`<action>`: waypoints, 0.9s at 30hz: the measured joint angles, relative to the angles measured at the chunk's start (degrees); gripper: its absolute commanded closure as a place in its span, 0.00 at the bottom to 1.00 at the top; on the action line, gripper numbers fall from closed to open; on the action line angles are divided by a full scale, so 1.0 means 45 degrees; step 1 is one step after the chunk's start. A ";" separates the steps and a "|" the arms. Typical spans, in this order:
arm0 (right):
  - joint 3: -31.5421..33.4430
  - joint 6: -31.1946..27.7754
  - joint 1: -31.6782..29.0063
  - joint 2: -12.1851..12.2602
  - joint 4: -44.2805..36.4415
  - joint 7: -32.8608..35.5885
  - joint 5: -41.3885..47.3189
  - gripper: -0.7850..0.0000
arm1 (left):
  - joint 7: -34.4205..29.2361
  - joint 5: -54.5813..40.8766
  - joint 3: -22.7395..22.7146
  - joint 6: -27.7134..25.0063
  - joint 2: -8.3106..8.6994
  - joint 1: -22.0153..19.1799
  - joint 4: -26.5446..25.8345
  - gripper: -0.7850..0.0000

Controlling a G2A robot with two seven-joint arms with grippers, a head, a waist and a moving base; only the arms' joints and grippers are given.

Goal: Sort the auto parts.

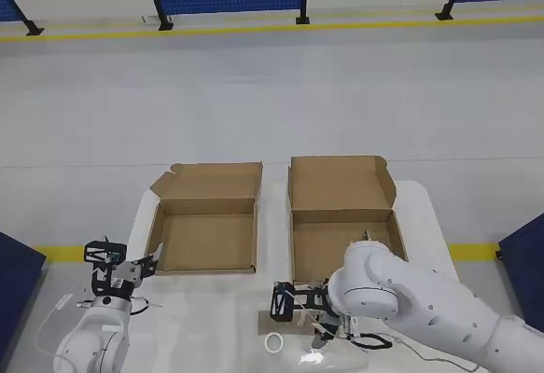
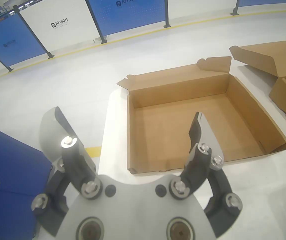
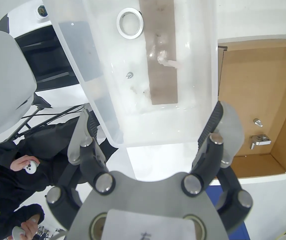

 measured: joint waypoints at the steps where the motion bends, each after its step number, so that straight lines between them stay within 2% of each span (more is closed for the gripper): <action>1: 0.0015 0.0000 -0.0007 -0.0001 -0.0004 0.0000 -0.0005 0.00 | 0.0000 0.0000 0.0000 0.0000 0.0000 0.0000 0.0000 0.00; 6: -0.0127 -0.0083 -0.0098 -0.0018 -0.0054 -0.0084 -0.0153 0.00 | 0.0000 0.0000 0.0000 0.0000 0.0000 0.0000 0.0000 0.00; 10: -0.1361 -0.0298 0.0052 -0.0204 -0.0081 -0.0299 -0.1074 0.00 | 0.0000 0.0000 0.0000 0.0000 0.0000 0.0000 0.0000 0.00; 16: -0.2431 -0.0218 0.0749 -0.0575 0.0482 -0.0219 -0.1092 0.00 | 0.0000 0.0000 0.0000 0.0000 0.0000 0.0000 0.0000 0.00; 21: -0.2882 -0.0292 0.1056 -0.0863 0.0999 -0.0294 -0.0912 0.00 | 0.0000 0.0000 0.0000 0.0000 0.0000 0.0000 0.0000 0.00; 27: -0.2929 -0.0313 0.1070 -0.0882 0.1054 -0.0314 -0.0908 0.00 | 0.0000 0.0000 0.0000 0.0000 0.0000 0.0000 0.0000 0.00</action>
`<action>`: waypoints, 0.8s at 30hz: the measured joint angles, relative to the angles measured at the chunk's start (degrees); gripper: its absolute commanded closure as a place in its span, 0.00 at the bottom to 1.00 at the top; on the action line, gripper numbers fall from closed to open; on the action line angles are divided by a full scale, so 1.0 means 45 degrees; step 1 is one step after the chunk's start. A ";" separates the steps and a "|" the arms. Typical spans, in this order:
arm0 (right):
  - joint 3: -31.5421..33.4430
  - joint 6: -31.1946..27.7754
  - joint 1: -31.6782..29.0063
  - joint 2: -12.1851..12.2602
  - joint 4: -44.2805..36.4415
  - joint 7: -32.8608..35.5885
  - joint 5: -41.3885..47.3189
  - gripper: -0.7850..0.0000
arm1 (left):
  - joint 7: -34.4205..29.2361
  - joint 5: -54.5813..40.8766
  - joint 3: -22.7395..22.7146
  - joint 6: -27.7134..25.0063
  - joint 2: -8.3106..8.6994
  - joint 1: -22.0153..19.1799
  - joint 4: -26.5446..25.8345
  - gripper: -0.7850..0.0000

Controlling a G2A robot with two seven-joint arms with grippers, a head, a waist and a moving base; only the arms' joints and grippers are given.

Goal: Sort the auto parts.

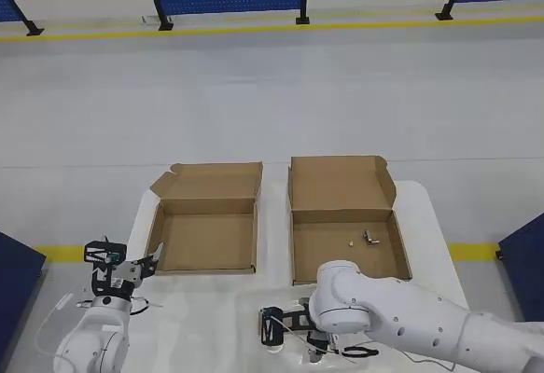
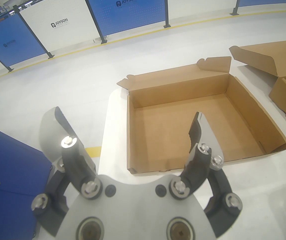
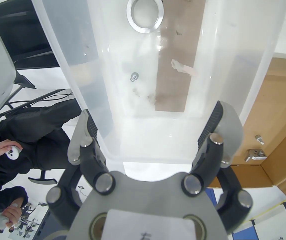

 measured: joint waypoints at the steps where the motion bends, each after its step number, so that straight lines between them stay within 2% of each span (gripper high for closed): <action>1: 0.0000 0.0001 0.0000 0.0000 0.0000 0.0001 0.0000 0.00 | 0.0000 0.0000 0.0000 0.0000 0.0000 0.0000 0.0000 0.00; 10: -0.0367 0.0265 -0.0403 -0.0212 0.0403 -0.0489 -0.1128 0.00 | 0.0000 0.0000 0.0000 0.0000 0.0000 0.0000 0.0000 0.00; 24: -0.0507 0.0320 -0.0701 -0.0495 0.0938 -0.0753 -0.1452 0.00 | 0.0000 0.0000 0.0000 0.0000 0.0000 0.0000 0.0000 0.00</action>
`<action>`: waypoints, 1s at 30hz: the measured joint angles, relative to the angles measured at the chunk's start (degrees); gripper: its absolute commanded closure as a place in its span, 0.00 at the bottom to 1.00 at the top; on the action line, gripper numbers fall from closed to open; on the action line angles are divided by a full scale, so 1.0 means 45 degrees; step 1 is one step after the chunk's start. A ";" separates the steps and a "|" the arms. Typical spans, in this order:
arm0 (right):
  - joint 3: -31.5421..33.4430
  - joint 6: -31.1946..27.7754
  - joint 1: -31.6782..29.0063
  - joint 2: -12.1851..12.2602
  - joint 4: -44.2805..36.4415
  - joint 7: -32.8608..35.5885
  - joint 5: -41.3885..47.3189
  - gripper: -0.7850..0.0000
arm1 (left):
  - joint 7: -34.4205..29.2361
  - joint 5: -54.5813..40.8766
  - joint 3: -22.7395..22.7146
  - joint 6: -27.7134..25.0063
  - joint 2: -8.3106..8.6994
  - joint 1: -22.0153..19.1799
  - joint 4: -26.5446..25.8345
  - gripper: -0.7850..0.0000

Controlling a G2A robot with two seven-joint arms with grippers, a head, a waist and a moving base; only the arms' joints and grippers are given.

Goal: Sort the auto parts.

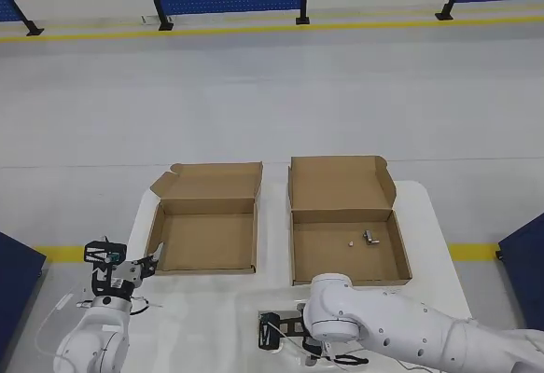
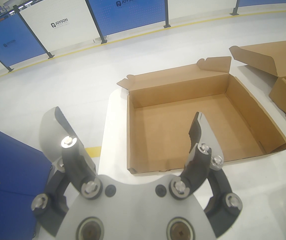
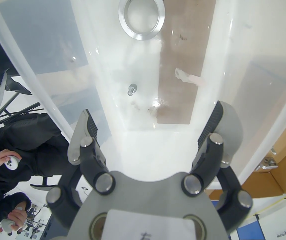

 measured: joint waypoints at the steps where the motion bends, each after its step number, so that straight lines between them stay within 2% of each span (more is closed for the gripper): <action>1: 0.0001 0.0001 0.0001 0.0001 -0.0001 0.0000 0.0000 0.00 | 0.0000 0.0000 0.0000 0.0000 0.0000 0.0000 0.0000 0.00; 8: -0.0169 0.0106 -0.0189 -0.0051 0.0152 -0.0164 -0.0569 0.00 | 0.0000 0.0000 0.0000 0.0000 0.0000 0.0000 0.0000 0.00; 16: -0.0453 0.0422 -0.0378 -0.0429 0.0553 0.0104 -0.1298 0.00 | 0.0000 0.0000 0.0000 0.0000 0.0000 0.0000 0.0000 0.00; 23: -0.0536 0.0373 -0.0493 -0.0764 0.1093 0.0124 -0.1233 0.00 | 0.0000 0.0000 0.0000 0.0000 0.0000 0.0000 0.0000 0.00; 30: -0.0530 0.0392 -0.0485 -0.0793 0.1134 0.0143 -0.1287 0.00 | 0.0000 0.0000 0.0000 0.0000 0.0000 0.0000 0.0000 0.00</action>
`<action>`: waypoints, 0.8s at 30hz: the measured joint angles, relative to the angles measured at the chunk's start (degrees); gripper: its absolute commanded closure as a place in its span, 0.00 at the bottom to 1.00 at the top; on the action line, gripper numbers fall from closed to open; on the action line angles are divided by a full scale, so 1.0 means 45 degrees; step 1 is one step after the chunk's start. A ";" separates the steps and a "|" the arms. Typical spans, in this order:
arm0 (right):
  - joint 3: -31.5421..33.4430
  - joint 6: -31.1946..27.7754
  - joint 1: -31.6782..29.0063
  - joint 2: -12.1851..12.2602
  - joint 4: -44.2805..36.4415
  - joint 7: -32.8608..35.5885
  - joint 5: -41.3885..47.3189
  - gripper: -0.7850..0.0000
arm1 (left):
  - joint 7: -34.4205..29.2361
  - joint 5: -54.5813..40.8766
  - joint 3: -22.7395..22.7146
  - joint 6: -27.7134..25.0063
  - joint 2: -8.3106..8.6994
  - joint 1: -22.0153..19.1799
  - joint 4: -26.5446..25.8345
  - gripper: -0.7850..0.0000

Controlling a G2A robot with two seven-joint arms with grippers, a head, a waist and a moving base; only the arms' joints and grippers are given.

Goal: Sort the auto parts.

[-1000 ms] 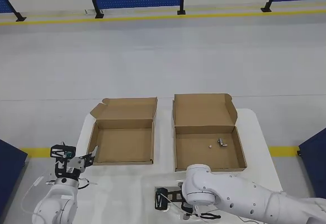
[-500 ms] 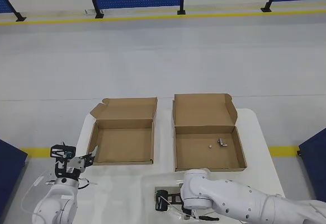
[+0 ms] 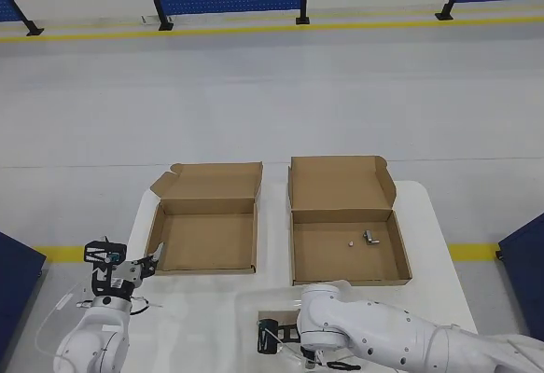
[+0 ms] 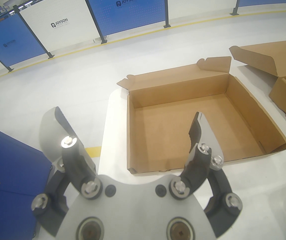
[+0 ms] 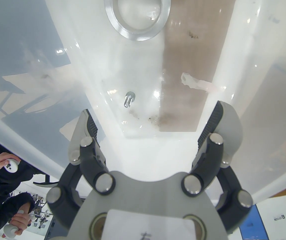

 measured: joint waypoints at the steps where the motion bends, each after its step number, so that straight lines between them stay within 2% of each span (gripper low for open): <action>1: 0.0000 0.0000 0.0000 0.0000 0.0000 0.0000 0.0000 0.00 | 0.0000 0.0000 0.0000 0.0000 0.0000 0.0000 0.0000 0.00; 9: -0.0072 -0.0219 -0.0245 -0.0120 0.0302 -0.0283 -0.0579 0.00 | 0.0000 0.0000 0.0000 0.0000 0.0000 0.0000 0.0000 0.00; 10: -0.0051 -0.0232 -0.0264 -0.0142 0.0319 -0.0268 -0.0596 0.20 | 0.0000 0.0000 0.0000 0.0000 0.0000 0.0000 0.0000 0.00; 12: -0.0010 -0.0205 -0.0307 -0.0168 0.0344 -0.0246 -0.0621 0.50 | 0.0000 0.0000 0.0000 0.0000 0.0000 0.0000 0.0000 0.00; 19: 0.0186 -0.0164 -0.0541 -0.0199 0.0452 -0.0212 -0.0610 0.70 | 0.0000 0.0000 0.0000 0.0000 0.0000 0.0000 0.0000 0.00; 24: 0.0317 -0.0240 -0.0651 -0.0212 0.0462 -0.0150 -0.0600 0.78 | 0.0000 0.0000 0.0000 0.0000 0.0000 0.0000 0.0000 0.00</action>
